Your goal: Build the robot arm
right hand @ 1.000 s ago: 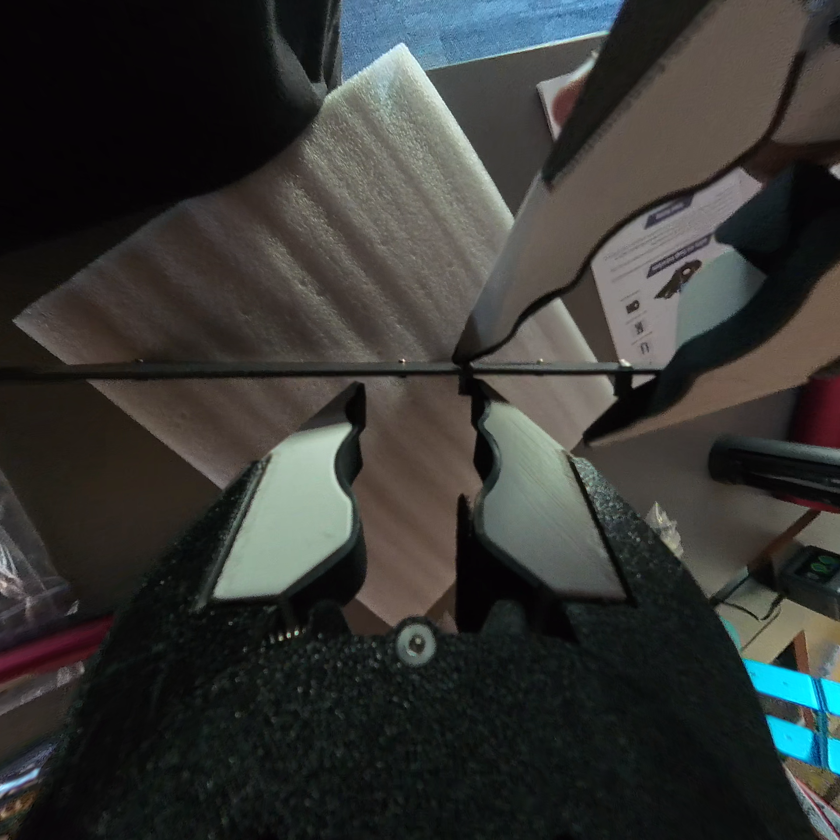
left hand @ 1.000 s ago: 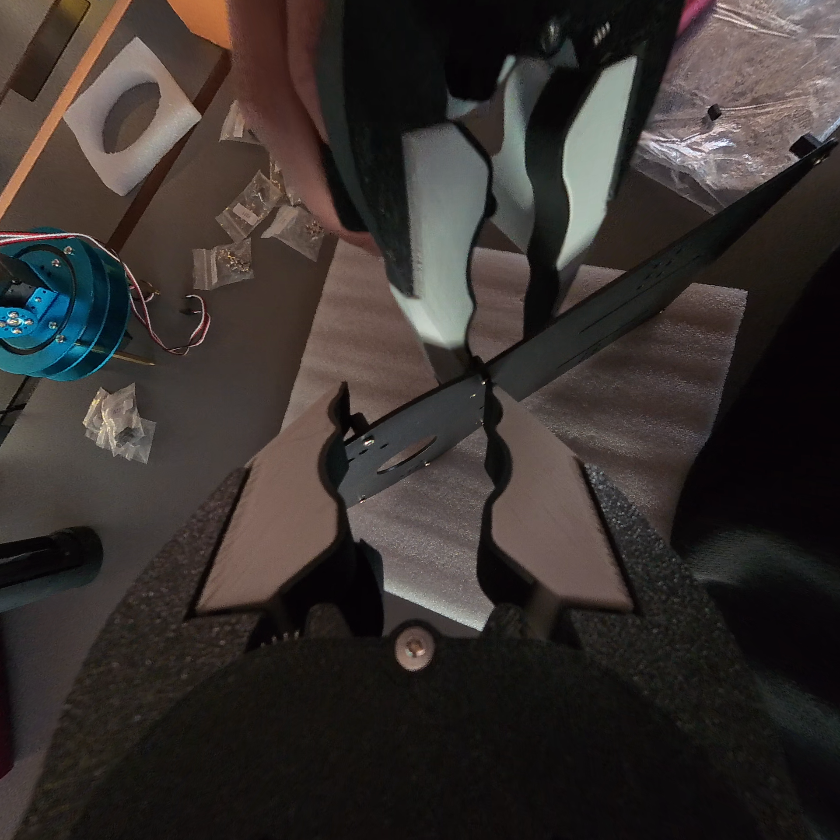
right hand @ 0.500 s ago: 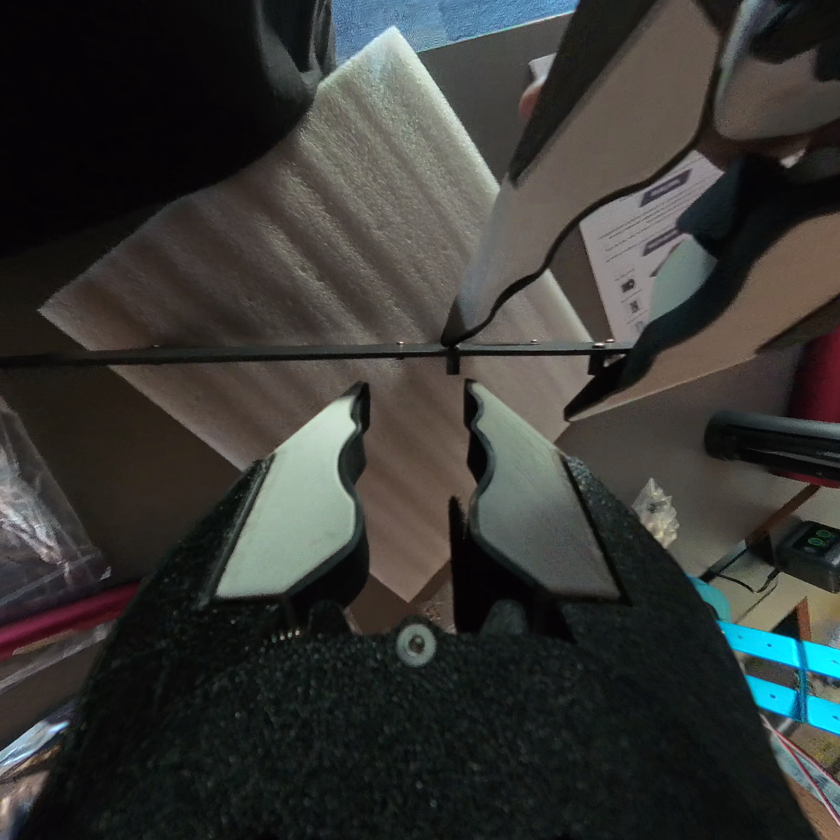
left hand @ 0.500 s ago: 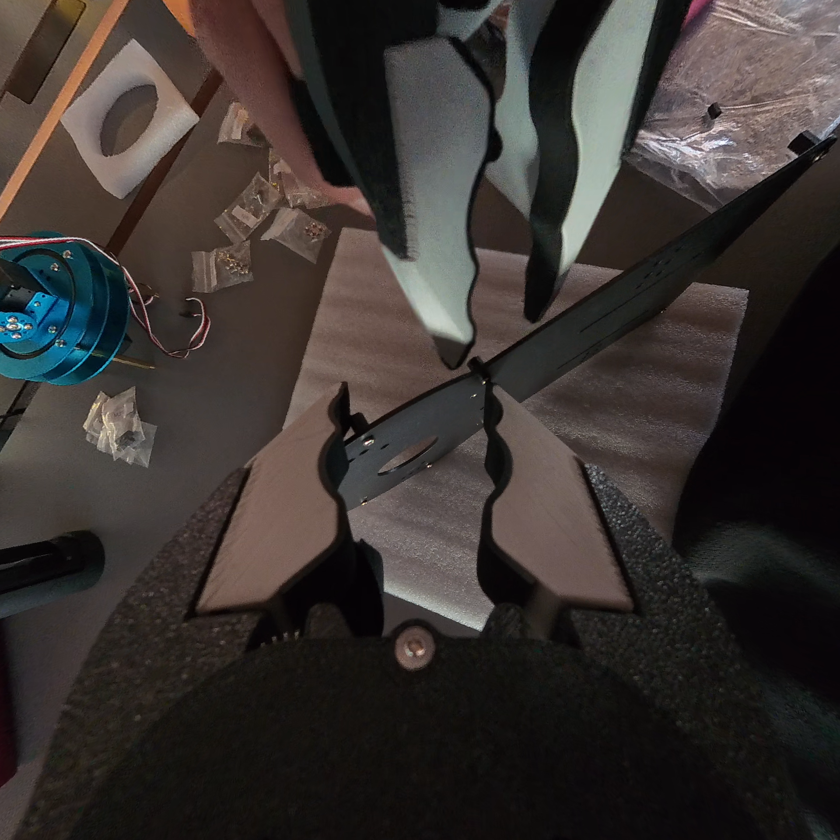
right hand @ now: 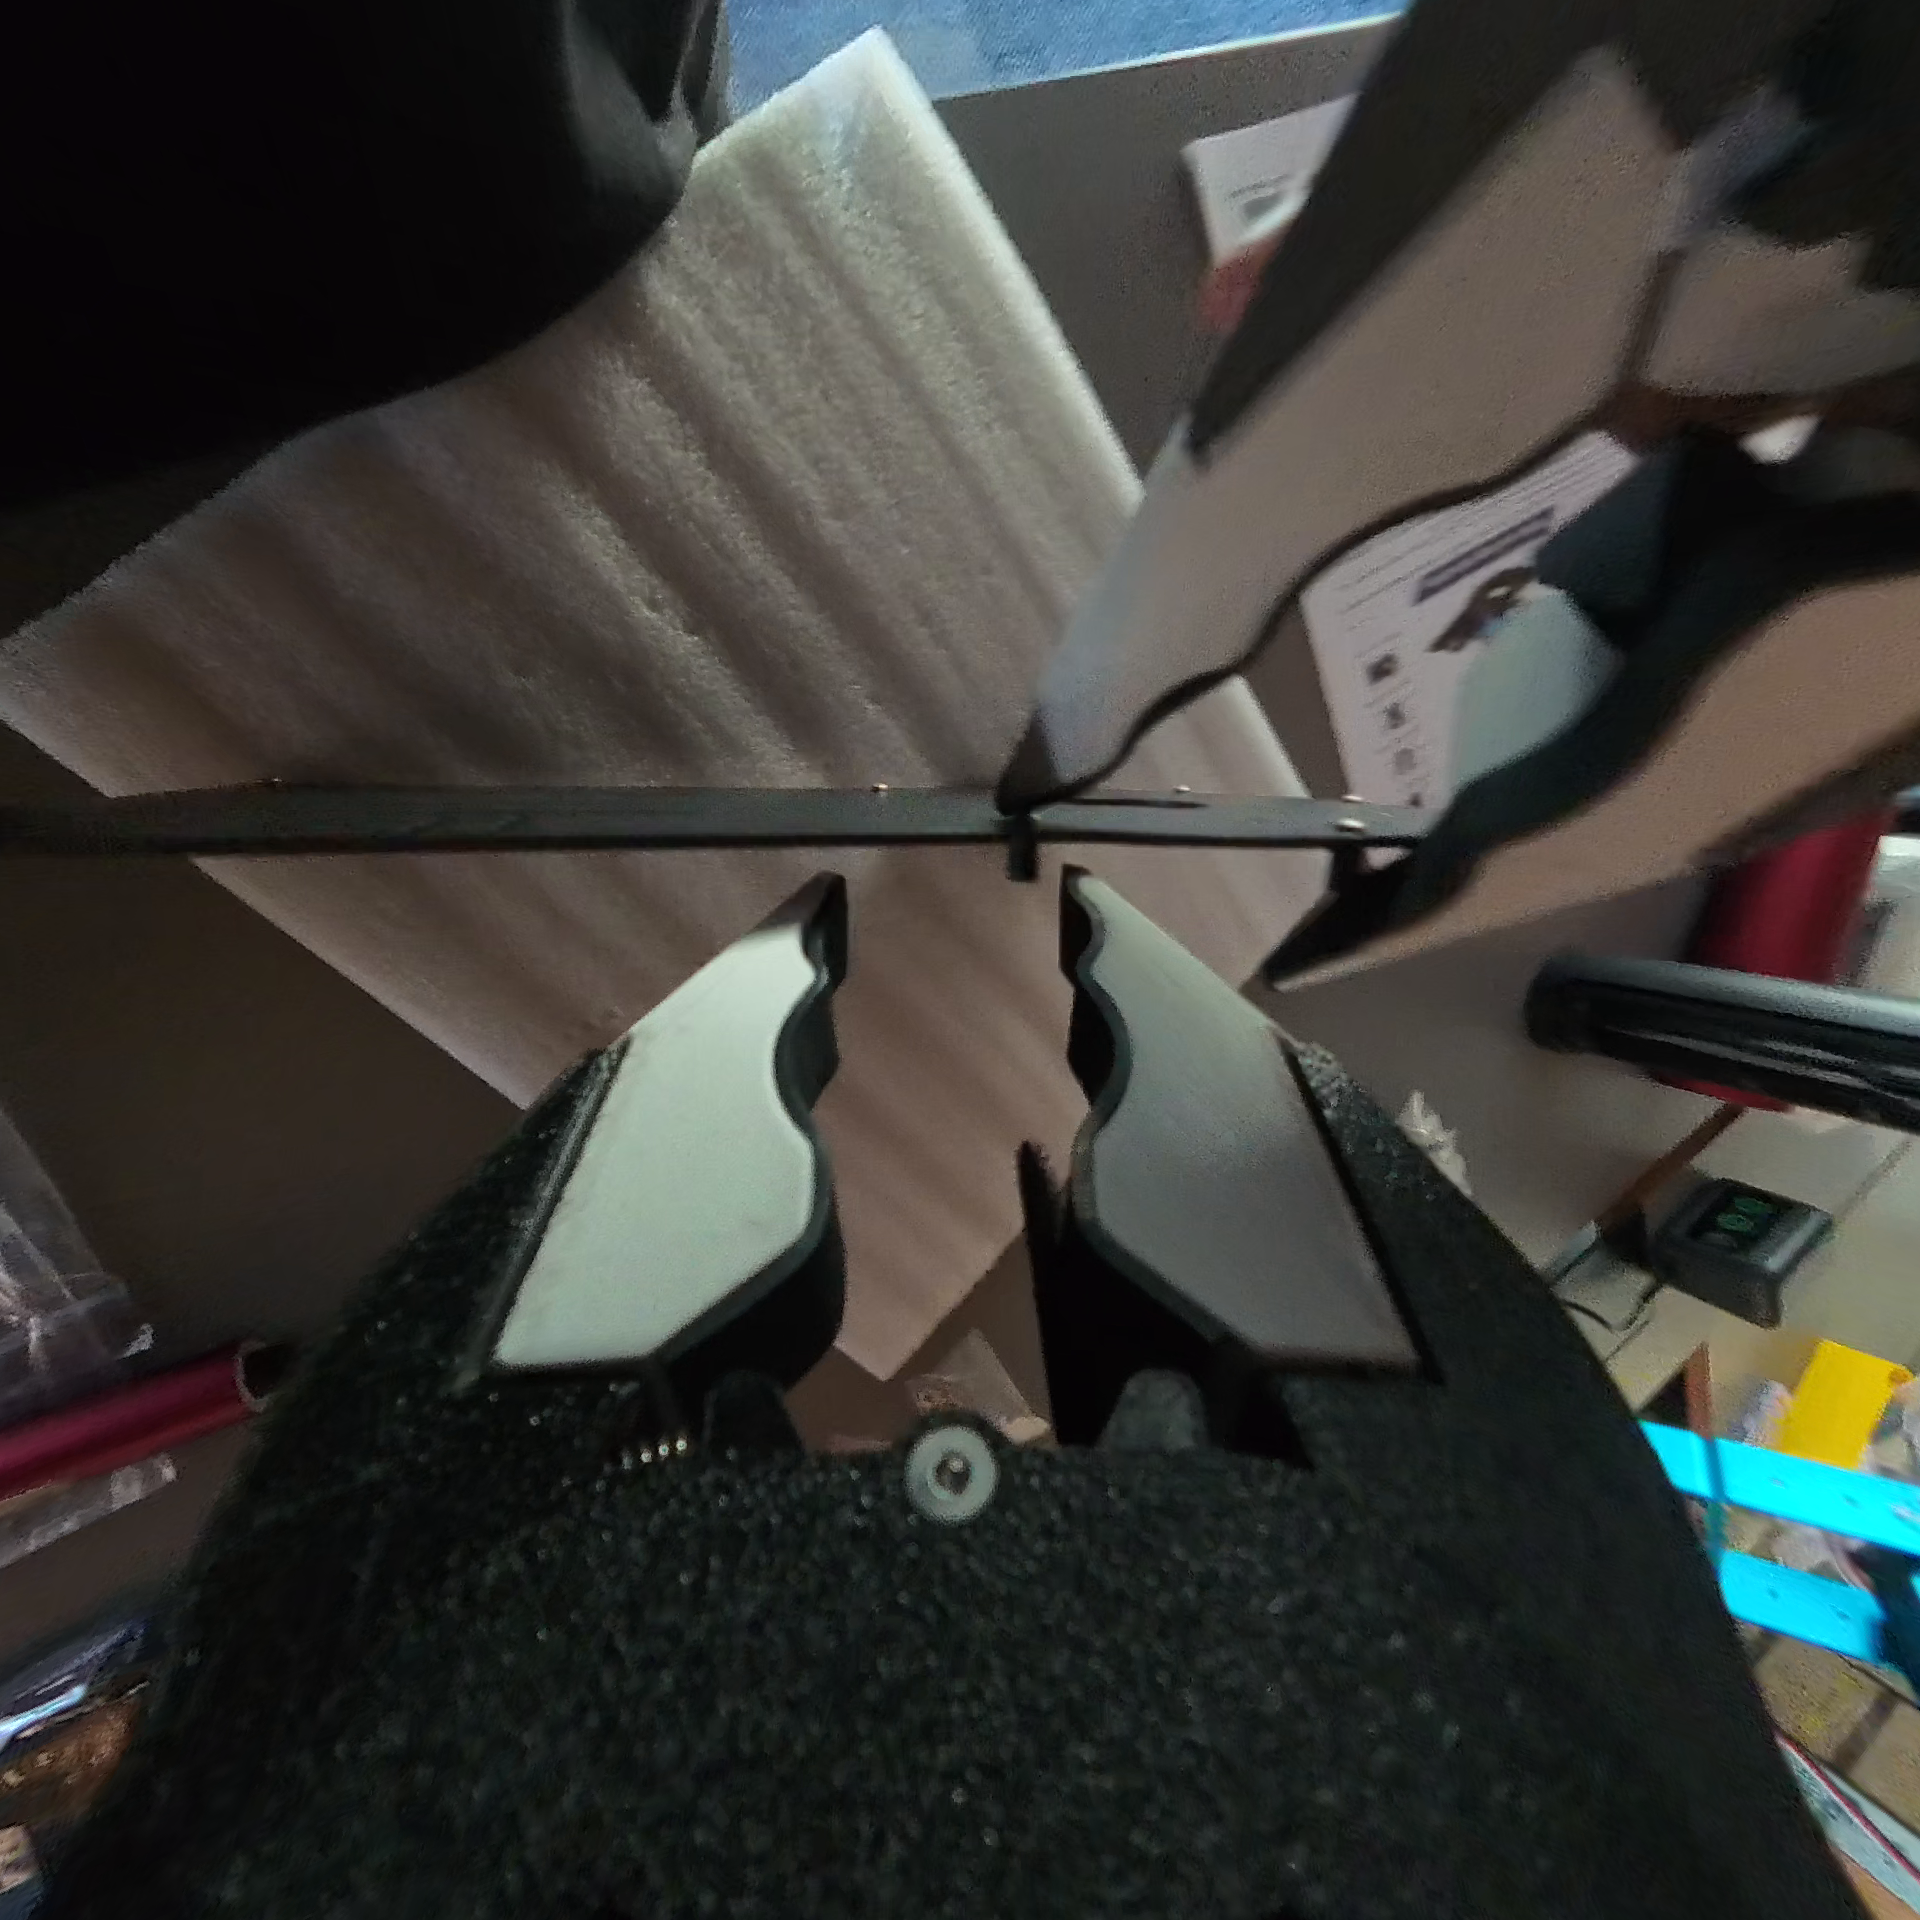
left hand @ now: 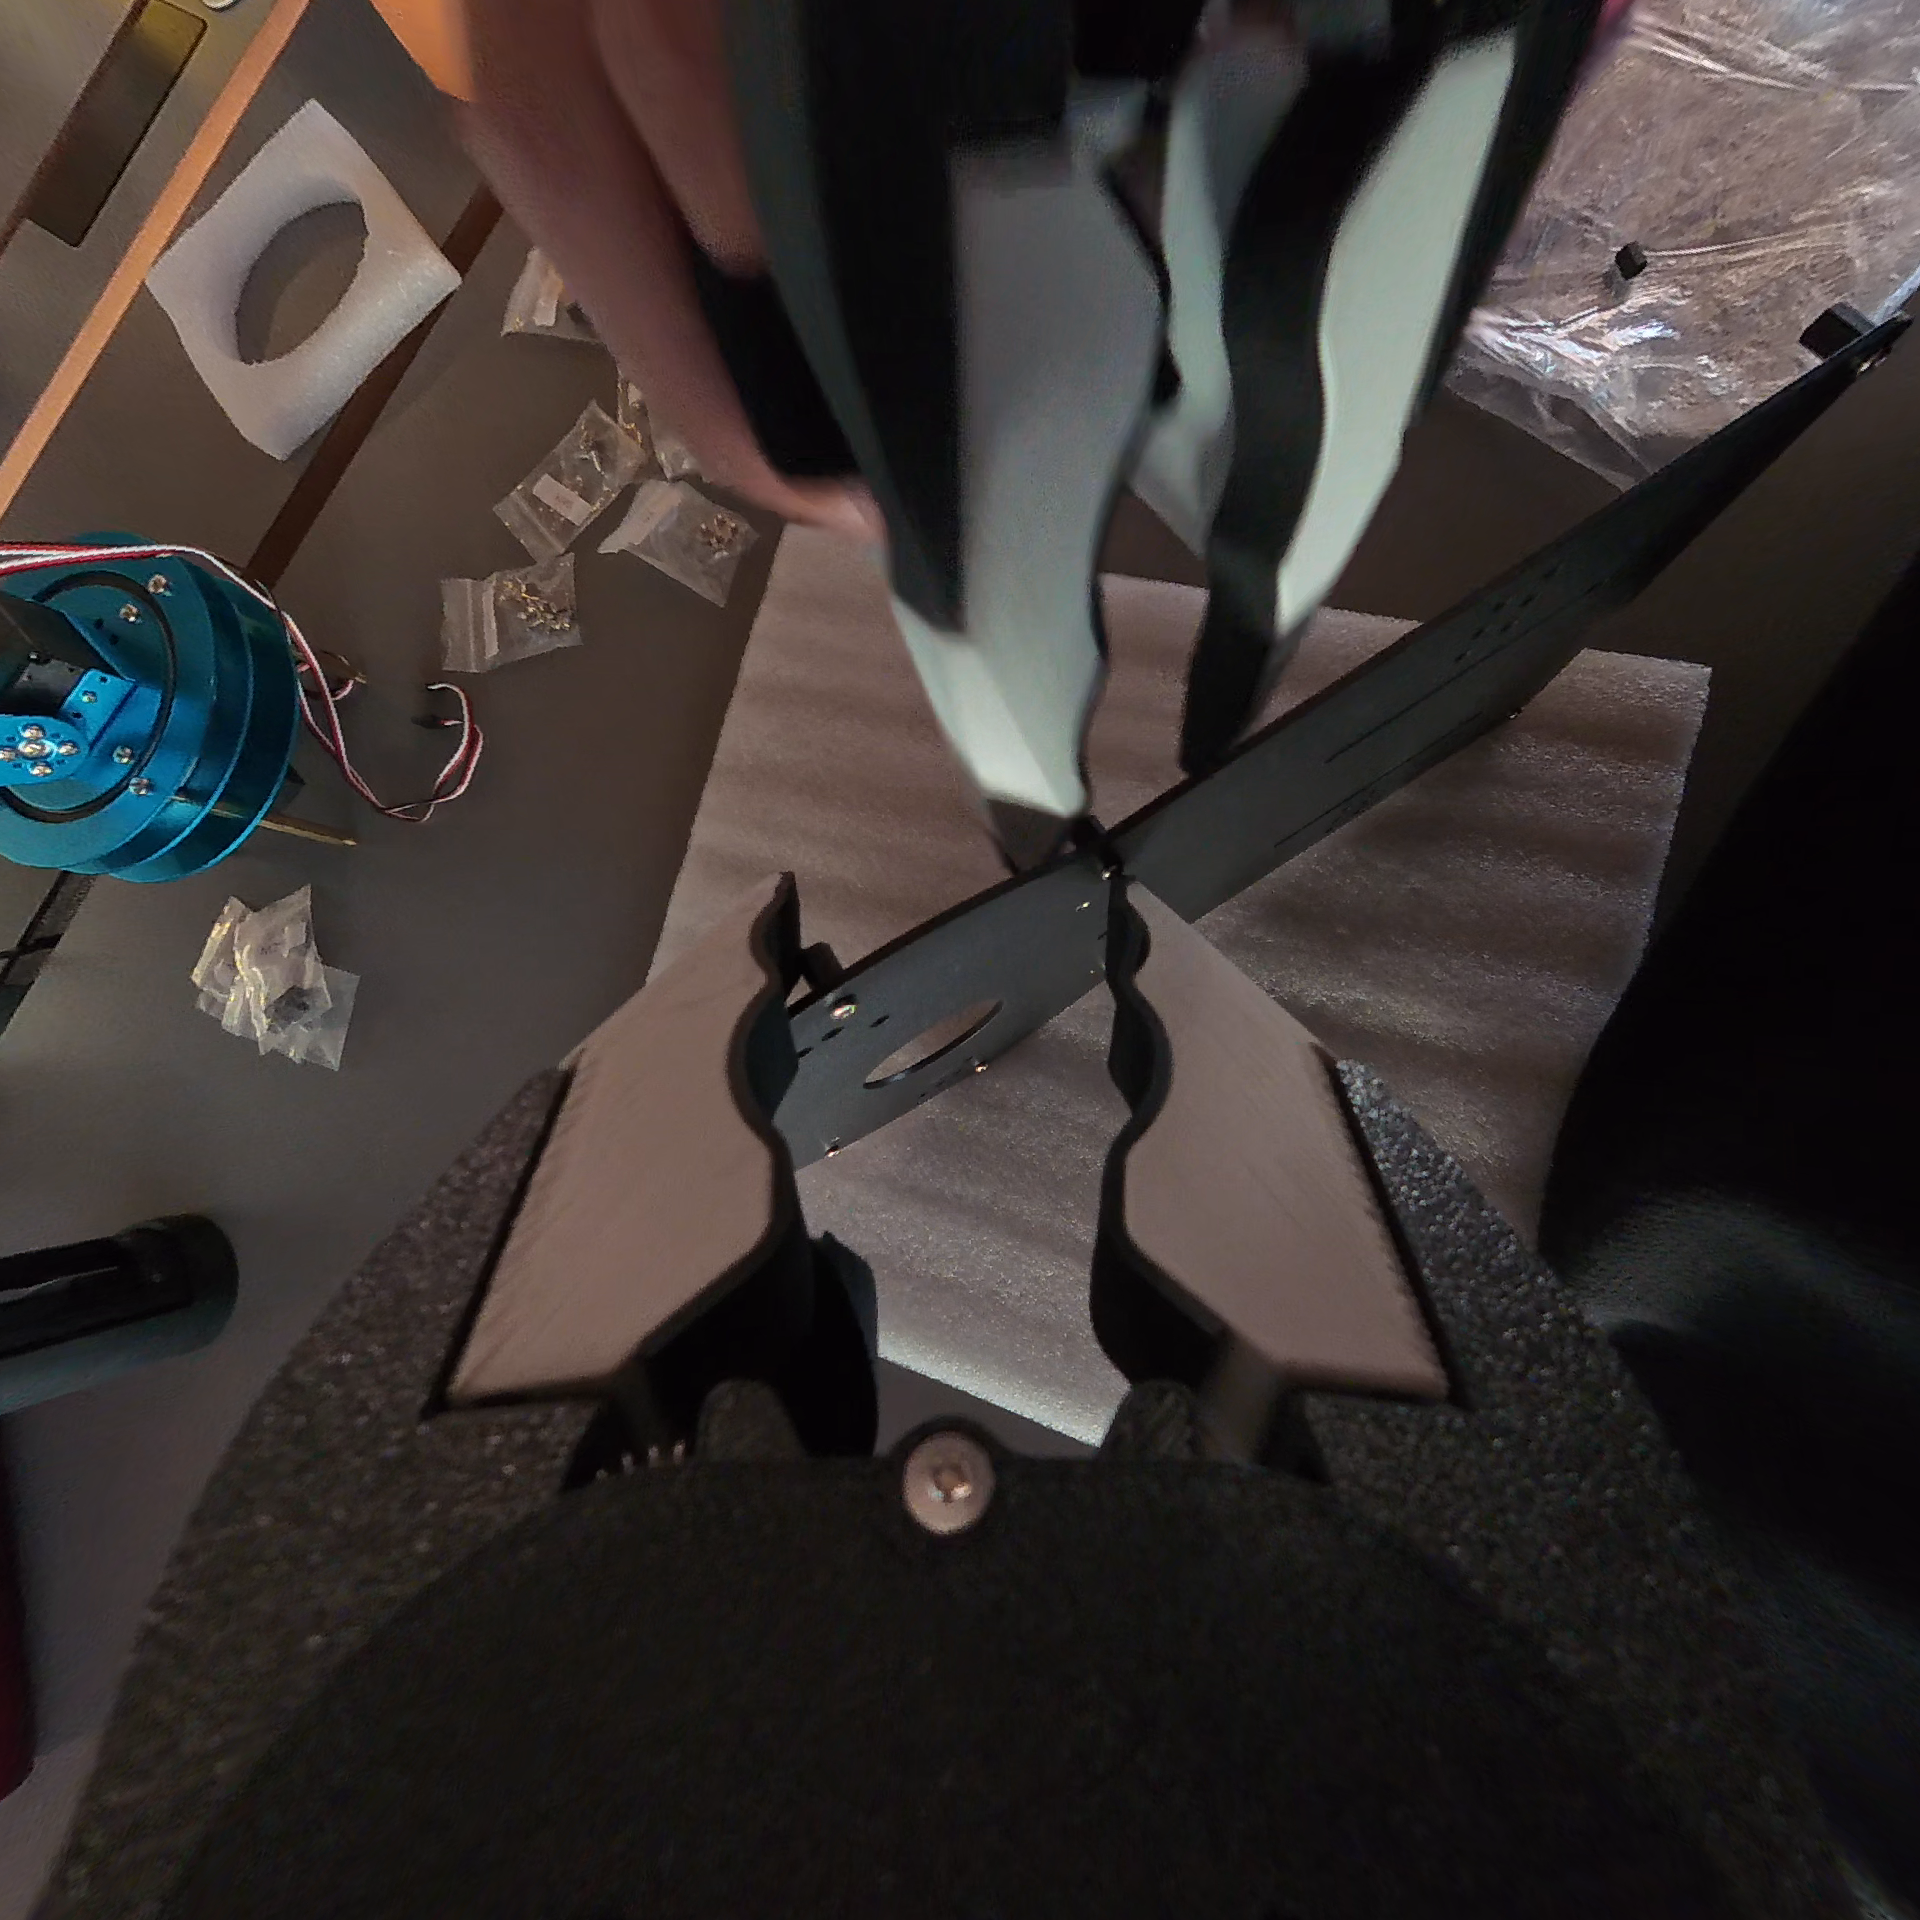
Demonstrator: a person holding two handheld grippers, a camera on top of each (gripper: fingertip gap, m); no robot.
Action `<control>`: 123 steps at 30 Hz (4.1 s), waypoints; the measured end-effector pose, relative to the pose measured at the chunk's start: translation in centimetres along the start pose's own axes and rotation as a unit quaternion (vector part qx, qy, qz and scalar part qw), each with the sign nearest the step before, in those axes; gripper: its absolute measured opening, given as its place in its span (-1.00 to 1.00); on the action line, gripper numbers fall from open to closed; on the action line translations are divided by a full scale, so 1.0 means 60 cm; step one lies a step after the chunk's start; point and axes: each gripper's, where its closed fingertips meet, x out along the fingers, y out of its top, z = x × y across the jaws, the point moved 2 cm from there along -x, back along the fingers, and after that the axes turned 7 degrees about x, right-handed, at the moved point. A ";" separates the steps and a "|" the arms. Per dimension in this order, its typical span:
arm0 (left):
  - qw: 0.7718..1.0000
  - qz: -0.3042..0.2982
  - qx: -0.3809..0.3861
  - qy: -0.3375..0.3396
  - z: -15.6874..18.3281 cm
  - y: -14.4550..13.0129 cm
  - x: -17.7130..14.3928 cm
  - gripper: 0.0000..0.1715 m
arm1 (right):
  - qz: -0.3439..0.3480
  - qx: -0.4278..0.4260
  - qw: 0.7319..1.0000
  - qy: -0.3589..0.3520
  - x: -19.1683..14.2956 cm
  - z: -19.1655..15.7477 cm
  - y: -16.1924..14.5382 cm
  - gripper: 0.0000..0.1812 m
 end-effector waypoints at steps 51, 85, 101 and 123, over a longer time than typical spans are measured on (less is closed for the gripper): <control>1.000 -0.001 0.010 -0.003 -0.001 0.002 0.004 -0.30 | -0.037 0.020 0.999 0.009 0.039 -0.016 -0.012 -0.40; 1.000 -0.001 0.015 0.006 -0.001 0.002 0.005 -0.30 | -0.044 0.014 0.998 -0.036 0.029 0.002 -0.019 -0.44; 0.998 0.005 0.062 -0.010 -0.005 -0.005 0.001 -0.39 | 0.024 0.046 0.997 -0.060 -0.012 0.018 0.008 -0.66; 0.985 -0.006 0.169 0.042 -0.044 -0.057 -0.018 -0.56 | -0.008 0.049 0.996 -0.078 -0.059 0.067 0.008 -0.38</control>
